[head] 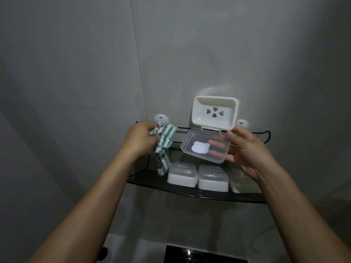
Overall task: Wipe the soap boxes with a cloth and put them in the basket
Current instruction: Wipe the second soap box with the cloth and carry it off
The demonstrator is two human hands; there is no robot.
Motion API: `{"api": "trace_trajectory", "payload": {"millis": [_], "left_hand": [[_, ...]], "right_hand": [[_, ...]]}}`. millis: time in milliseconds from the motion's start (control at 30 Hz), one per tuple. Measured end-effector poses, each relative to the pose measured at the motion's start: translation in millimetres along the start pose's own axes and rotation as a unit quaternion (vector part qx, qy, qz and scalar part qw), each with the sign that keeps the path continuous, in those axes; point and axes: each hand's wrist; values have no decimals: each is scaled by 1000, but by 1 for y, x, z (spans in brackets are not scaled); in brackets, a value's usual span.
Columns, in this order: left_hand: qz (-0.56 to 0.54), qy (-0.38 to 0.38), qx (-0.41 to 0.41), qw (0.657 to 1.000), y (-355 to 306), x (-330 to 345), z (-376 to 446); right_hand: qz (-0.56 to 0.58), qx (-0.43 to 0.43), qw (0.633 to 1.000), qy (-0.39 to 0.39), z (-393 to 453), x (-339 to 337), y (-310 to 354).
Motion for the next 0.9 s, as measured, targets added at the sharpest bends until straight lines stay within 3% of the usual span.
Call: {"api": "trace_trajectory", "payload": {"millis": [133, 233, 367, 433, 533, 733, 800, 900], "left_hand": [[-43, -122, 95, 987, -30, -38, -19], [-40, -167, 152, 973, -53, -45, -34], [80, -135, 159, 975, -68, -16, -46], [135, -154, 162, 965, -67, 1, -49], [160, -151, 155, 963, -68, 16, -51], [115, 61, 127, 983, -66, 8, -47], [115, 52, 114, 985, -63, 9, -45], [170, -36, 97, 980, -62, 16, -45]], "right_hand": [[-3, -16, 1000, 6, 1, 6, -3], [3, -23, 1000, 11, 1, 13, -6], [8, -36, 999, 16, 2, 22, -9], [3, -41, 999, 21, 3, 25, -11], [-1, -44, 999, 30, 2, 27, -14], [-1, -33, 999, 29, 3, 21, -18], [7, -24, 999, 28, 4, 19, -20], [17, -15, 999, 22, 4, 21, -24]]}}
Point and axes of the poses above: each hand's wrist, its own z-axis towards the middle knuckle, its own x-axis out of the palm, y = z × x, and after that the axes turned 14 degrees about -x, right-handed
